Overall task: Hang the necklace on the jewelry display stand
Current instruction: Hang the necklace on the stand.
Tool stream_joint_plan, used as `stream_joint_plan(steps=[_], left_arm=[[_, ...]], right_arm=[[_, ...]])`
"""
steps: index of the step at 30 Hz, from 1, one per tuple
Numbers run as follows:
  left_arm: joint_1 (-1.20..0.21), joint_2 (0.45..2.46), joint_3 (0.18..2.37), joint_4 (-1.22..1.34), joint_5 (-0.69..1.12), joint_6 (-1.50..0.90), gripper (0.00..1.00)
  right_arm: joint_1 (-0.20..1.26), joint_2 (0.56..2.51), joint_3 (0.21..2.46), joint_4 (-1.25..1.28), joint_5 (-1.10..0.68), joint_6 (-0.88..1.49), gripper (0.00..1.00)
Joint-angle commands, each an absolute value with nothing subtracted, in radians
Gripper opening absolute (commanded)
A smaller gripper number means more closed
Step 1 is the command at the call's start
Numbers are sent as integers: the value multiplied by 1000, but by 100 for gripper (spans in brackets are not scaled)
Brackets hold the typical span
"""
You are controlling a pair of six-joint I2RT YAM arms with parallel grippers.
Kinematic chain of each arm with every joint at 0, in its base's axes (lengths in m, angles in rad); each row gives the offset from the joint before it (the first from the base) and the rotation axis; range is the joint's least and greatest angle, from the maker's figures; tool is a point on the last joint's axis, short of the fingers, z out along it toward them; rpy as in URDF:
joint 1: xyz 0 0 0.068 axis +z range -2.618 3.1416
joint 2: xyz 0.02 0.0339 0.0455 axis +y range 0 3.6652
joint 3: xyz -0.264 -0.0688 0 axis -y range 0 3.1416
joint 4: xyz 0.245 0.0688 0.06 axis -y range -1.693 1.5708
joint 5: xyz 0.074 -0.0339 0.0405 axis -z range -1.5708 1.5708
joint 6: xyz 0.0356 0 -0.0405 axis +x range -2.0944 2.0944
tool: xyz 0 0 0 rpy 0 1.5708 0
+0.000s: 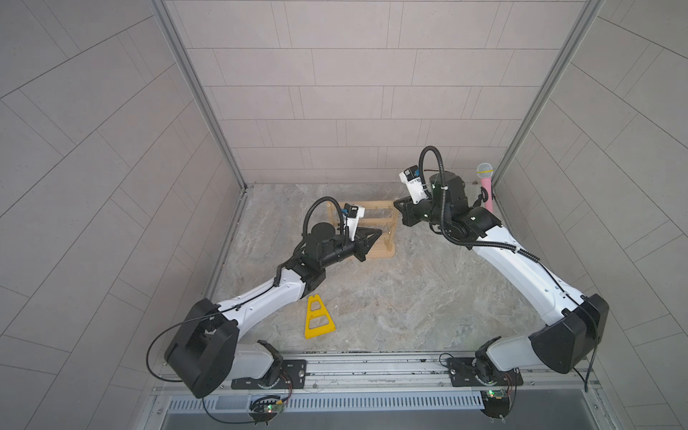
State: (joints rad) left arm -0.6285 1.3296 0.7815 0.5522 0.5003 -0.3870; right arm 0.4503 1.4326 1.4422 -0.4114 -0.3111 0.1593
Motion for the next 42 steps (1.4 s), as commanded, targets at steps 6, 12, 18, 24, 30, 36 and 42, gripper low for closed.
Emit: stream_joint_plan(steps=[6,12,18,24,30,36,42], left_arm=[[-624,1316,800,589,513,-370,5],[-624,1302,794,586,519,-365,5],[-622,1296,792,584,493,-364,5],[-623,1307,803,560,485,-353,5],[-624,1336,808,555,485,-346,5],[-627,1353,808,555,482,-344,5],[-646,1380,802,554,448,-332,5]], right_arm=[[444,1429,1486,-390,-344,136,6],[444,1428,1491,-393,-342,132,6],[445,1455,1521,-407,-327,127,6],[445,1479,1532,-430,-293,116,6],[439,1476,1507,-429,-276,115,6],[432,1467,1485,-432,-263,116,6],[431,1445,1441,-434,-245,112,6]])
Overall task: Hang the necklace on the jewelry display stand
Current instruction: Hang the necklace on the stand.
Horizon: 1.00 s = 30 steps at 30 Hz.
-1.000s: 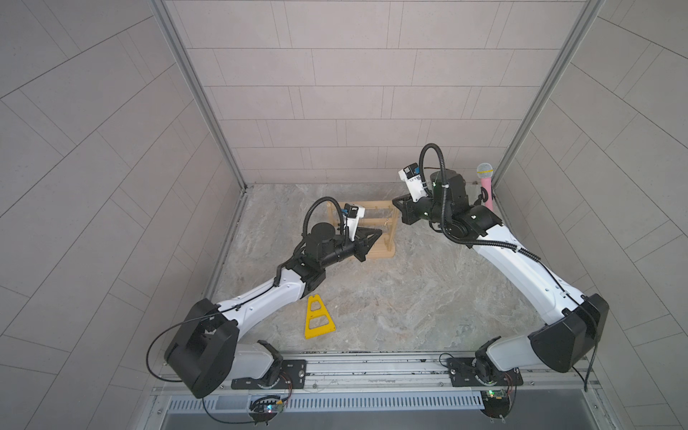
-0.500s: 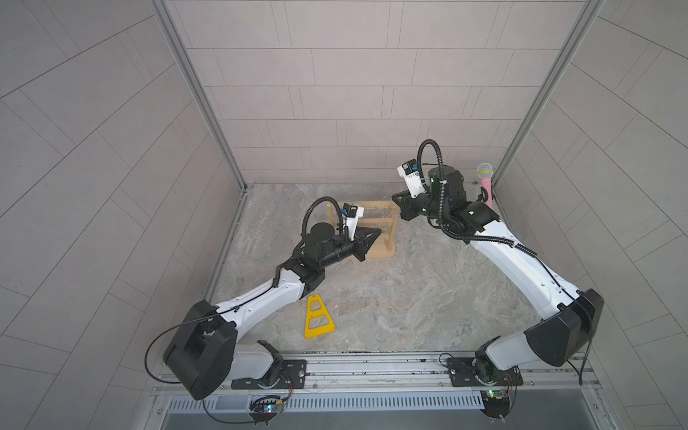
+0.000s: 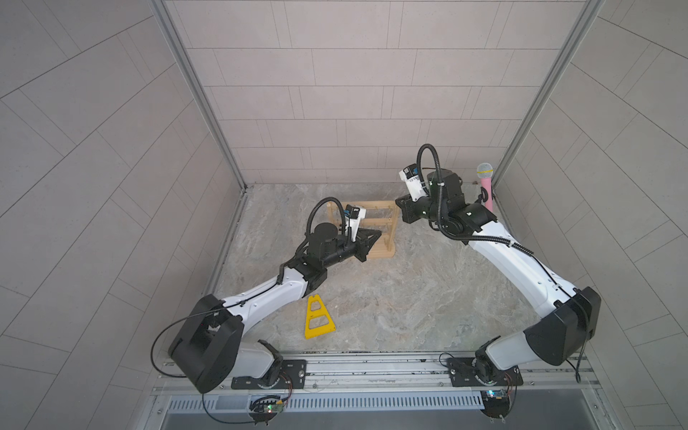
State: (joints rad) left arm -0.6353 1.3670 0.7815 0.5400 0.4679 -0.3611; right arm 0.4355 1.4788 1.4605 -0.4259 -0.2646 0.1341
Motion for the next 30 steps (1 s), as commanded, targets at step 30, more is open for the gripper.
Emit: stream_joint_plan(steps=[30], left_arm=[[-714,1414,881,405,250,-284,5]], right_arm=[[431,1338,1173,-352,-194,166,6]])
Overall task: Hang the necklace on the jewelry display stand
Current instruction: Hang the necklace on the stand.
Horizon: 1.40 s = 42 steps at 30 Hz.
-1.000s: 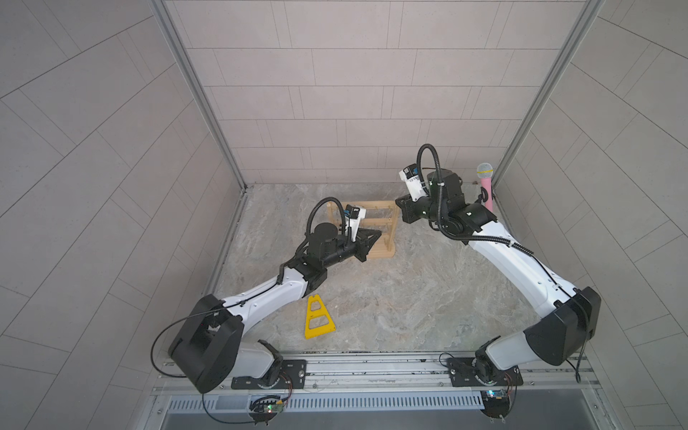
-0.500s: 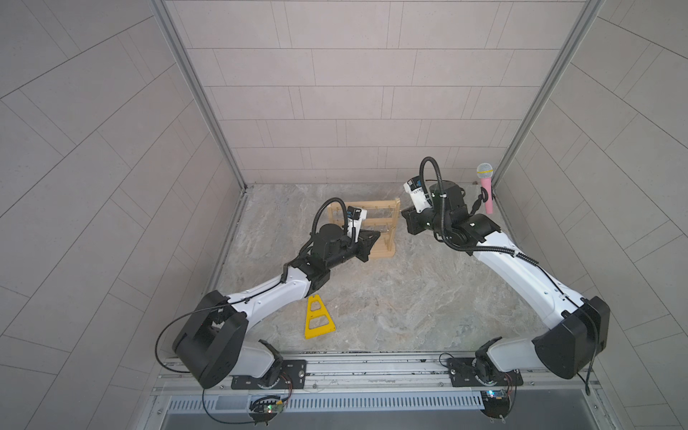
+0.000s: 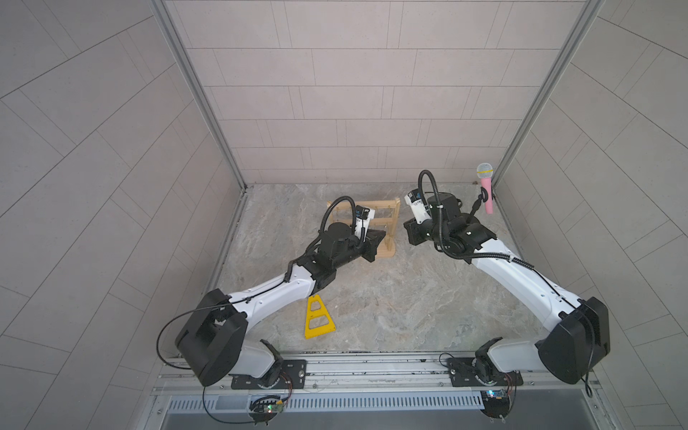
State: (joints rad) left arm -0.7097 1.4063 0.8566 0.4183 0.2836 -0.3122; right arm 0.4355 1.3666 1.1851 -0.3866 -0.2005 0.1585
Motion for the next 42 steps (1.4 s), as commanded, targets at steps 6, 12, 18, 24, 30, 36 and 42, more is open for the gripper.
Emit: stream_joint_plan(steps=[6,12,18,24,30,36,42], left_arm=[[-715,1388,885,410,265,-293,5],[-719,1429,956,387,262,-281,5],[-732,1468,1001,392,255,-280,5],[-737,1470,1016,401,269,-294,5],[-742,1492,1060,377,262,-281,4],[-748,1520,1088,377,257,-278,4],[-755,1534,1100,376,262,-276,3]], right_arm=[[431,1306,1149,-320,-201,183,6],[428,1293,1155,-319,-183,184,6],[416,1290,1154,-315,-175,187,6],[401,1285,1154,-313,-188,184,6],[396,1282,1149,-305,-196,184,6],[386,1277,1144,-302,-198,184,6],[378,1277,1143,-301,-206,184,6]])
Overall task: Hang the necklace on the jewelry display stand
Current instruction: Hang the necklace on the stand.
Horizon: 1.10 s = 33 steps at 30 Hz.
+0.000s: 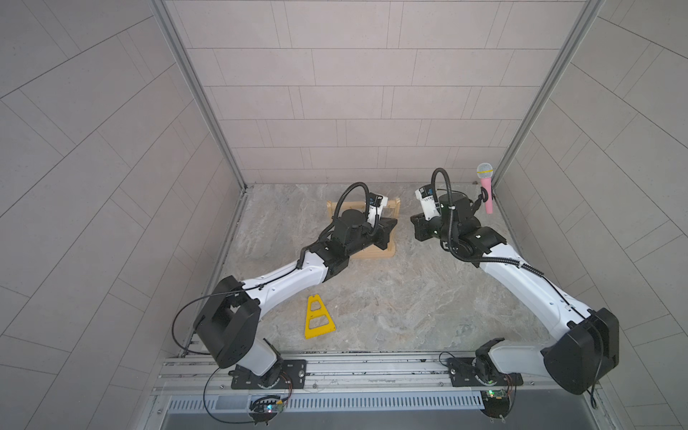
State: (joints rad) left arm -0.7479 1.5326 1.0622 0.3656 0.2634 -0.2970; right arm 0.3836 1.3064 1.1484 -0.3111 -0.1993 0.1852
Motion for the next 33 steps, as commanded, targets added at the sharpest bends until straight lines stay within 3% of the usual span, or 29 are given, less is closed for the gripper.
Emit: stream_joint_plan(steps=[1,33], left_arm=[[-756,1532,1098,377,262,-275,3],[-757,1468,943,327,74,-282,3]], right_arm=[[377,1277,1141,-300,-208,184,6],[397,1342,1096,-291,-272,194,6]])
